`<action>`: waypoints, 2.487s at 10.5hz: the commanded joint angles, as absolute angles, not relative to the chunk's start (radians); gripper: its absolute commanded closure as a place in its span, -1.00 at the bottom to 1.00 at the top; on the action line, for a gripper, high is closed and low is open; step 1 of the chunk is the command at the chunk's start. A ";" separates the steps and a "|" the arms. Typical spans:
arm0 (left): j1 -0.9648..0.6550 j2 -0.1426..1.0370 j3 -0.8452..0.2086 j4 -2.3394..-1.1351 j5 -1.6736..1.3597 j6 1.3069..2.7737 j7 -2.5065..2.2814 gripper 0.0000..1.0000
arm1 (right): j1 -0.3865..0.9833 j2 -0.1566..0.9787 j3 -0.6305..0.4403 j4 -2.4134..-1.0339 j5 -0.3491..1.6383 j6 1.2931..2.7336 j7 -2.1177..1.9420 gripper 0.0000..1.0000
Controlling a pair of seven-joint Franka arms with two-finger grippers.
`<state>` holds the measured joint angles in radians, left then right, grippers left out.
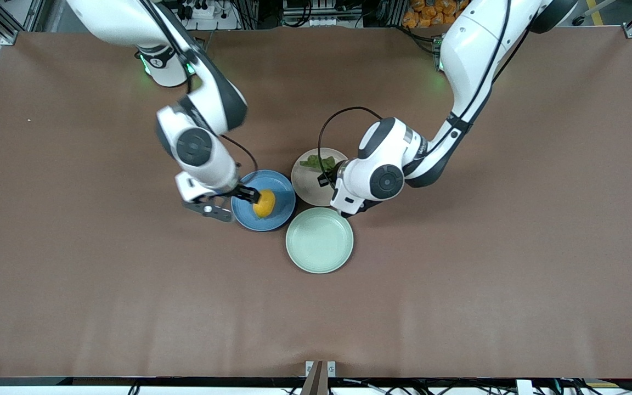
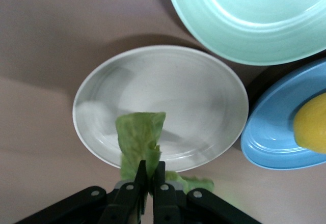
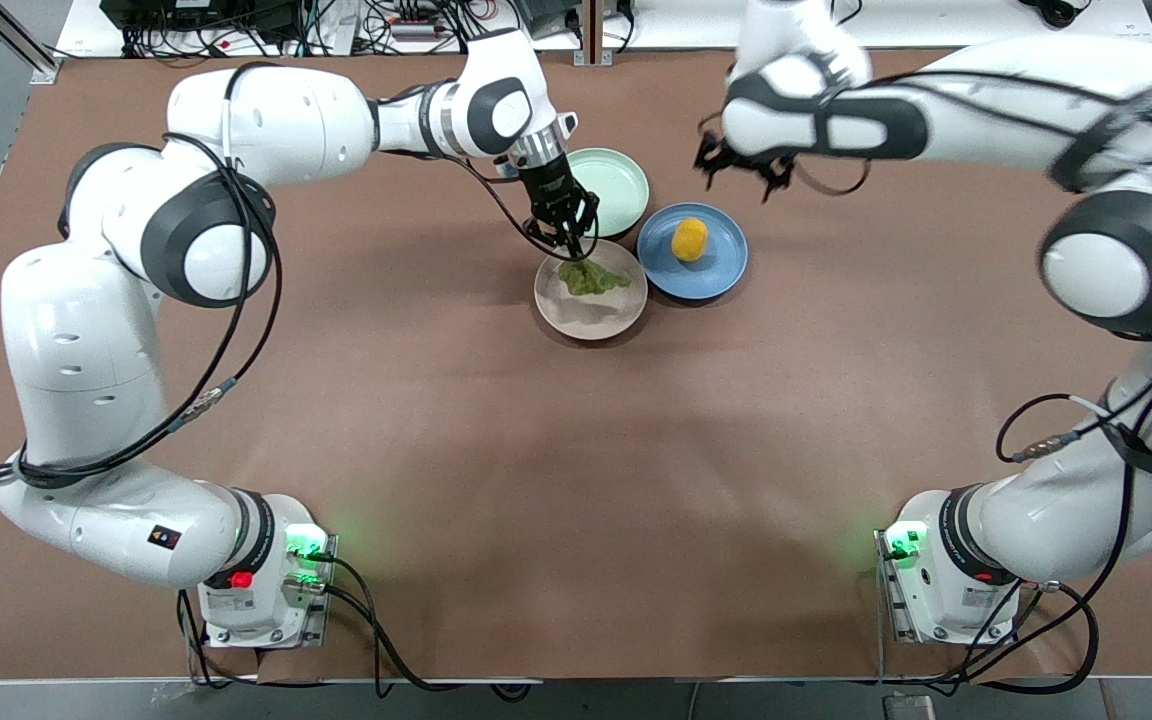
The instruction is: Place lemon and lettuce in plates
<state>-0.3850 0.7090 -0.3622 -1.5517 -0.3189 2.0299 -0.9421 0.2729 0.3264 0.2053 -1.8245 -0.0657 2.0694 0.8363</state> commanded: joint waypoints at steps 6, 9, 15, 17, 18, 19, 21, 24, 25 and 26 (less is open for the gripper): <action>-0.255 0.637 -0.339 -1.537 -0.243 1.962 -0.803 -1.00 | -0.024 0.106 0.249 -1.705 -0.069 1.811 0.439 -1.00; -0.093 0.574 -0.339 -1.517 -0.093 1.876 -0.553 -1.00 | -0.073 0.114 0.219 -1.606 -0.068 1.743 0.316 -1.00; 0.052 0.407 -0.337 -1.453 0.003 1.754 -0.382 -1.00 | -0.095 0.114 0.163 -1.490 -0.045 1.619 0.161 -1.00; 0.041 0.388 -0.272 -1.323 0.026 1.616 -0.355 -1.00 | -0.109 0.109 0.153 -1.471 -0.005 1.608 0.131 -1.00; 0.046 0.347 -0.244 -1.313 0.028 1.606 -0.306 -1.00 | -0.107 0.107 0.150 -1.467 -0.005 1.603 0.130 -1.00; 0.038 0.318 -0.200 -1.312 0.038 1.598 -0.261 -1.00 | -0.103 0.109 0.138 -1.462 -0.005 1.598 0.130 -1.00; 0.044 0.293 -0.189 -1.299 0.051 1.544 -0.245 -1.00 | -0.098 0.109 0.135 -1.427 -0.003 1.556 0.130 -1.00; 0.049 0.244 -0.144 -1.278 0.061 1.450 -0.229 -1.00 | -0.097 0.109 0.135 -1.408 -0.005 1.528 0.129 -1.00; 0.052 0.235 -0.140 -1.279 0.057 1.451 -0.189 -1.00 | -0.095 0.109 0.133 -1.408 -0.005 1.523 0.127 -1.00; 0.052 0.235 -0.091 -1.279 0.037 1.453 -0.140 -1.00 | -0.095 0.109 0.133 -1.408 -0.006 1.523 0.126 -1.00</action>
<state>0.0528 0.2482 -0.1350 -1.2812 0.0396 1.4695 -0.2086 -0.0920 0.1063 0.1339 -1.4241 -0.0206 1.5412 0.1425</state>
